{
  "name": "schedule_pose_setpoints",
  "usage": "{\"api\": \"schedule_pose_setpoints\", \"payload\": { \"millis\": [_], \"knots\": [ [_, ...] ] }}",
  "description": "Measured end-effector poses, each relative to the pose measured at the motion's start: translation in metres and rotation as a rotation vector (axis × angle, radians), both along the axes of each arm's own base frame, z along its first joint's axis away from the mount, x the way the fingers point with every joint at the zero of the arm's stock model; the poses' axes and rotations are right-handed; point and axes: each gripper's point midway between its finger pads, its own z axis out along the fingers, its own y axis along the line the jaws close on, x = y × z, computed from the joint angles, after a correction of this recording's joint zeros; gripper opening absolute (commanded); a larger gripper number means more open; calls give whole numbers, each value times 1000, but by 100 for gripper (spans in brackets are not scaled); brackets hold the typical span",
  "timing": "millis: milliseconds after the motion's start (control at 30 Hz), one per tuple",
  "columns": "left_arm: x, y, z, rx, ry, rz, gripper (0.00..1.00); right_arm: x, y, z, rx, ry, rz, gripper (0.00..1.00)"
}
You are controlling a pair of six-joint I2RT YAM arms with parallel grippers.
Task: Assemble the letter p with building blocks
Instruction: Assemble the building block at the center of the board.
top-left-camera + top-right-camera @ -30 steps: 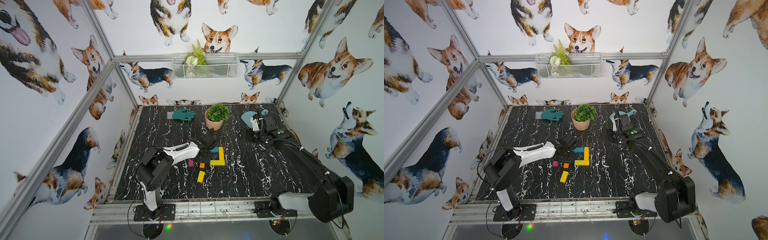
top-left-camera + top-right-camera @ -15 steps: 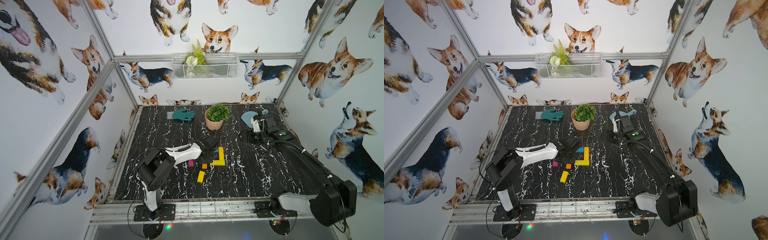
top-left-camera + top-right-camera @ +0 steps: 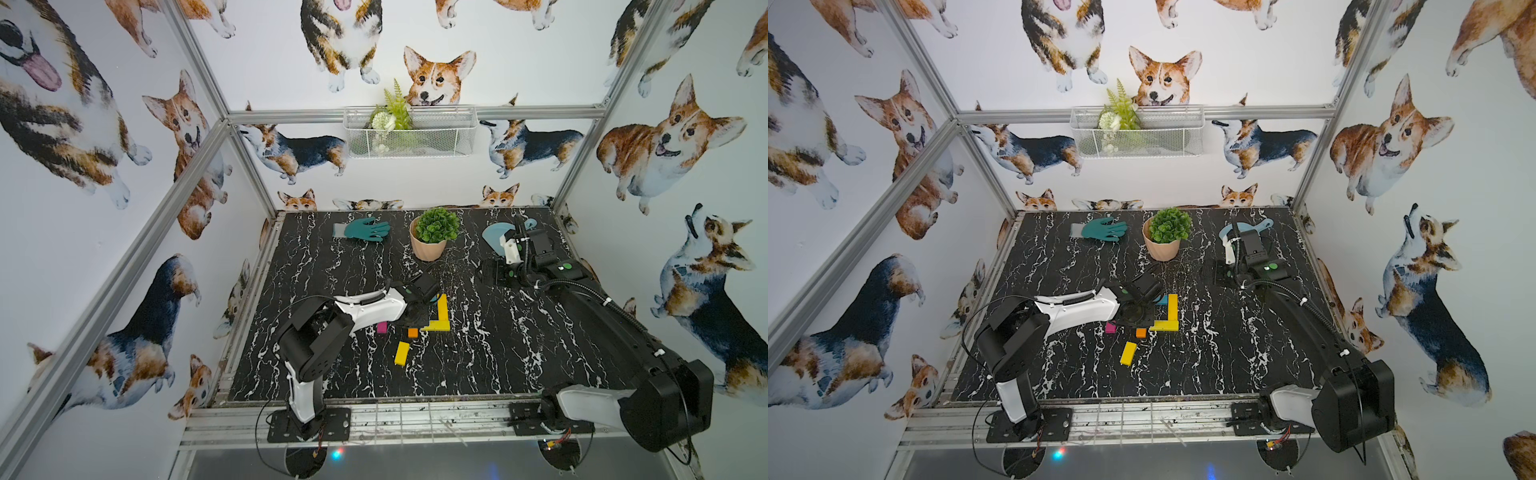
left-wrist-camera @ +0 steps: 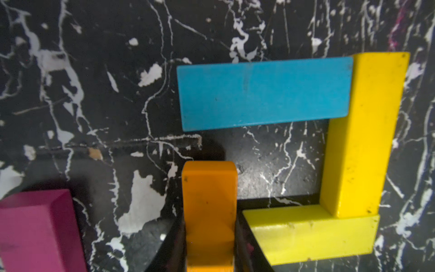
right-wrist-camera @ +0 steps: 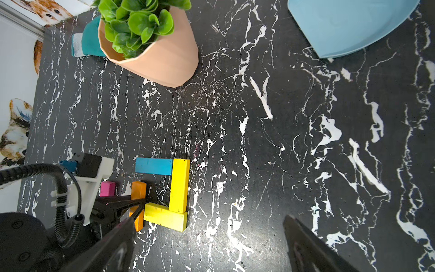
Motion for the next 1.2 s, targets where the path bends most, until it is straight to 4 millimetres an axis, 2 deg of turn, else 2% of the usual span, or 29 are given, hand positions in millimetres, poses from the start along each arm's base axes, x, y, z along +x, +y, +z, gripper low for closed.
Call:
{"api": "schedule_pose_setpoints", "payload": {
  "millis": [800,1133,1200],
  "knots": [
    [12,-5,-2,13,-35,17,26,-1,0,2,1,-6,1,100],
    [16,-2,0,28,-58,29,59,-2,-1,-1,-1,2,1,100],
    [18,-2,3,27,-69,32,62,-3,-1,-3,-2,5,1,100]
  ]
}}
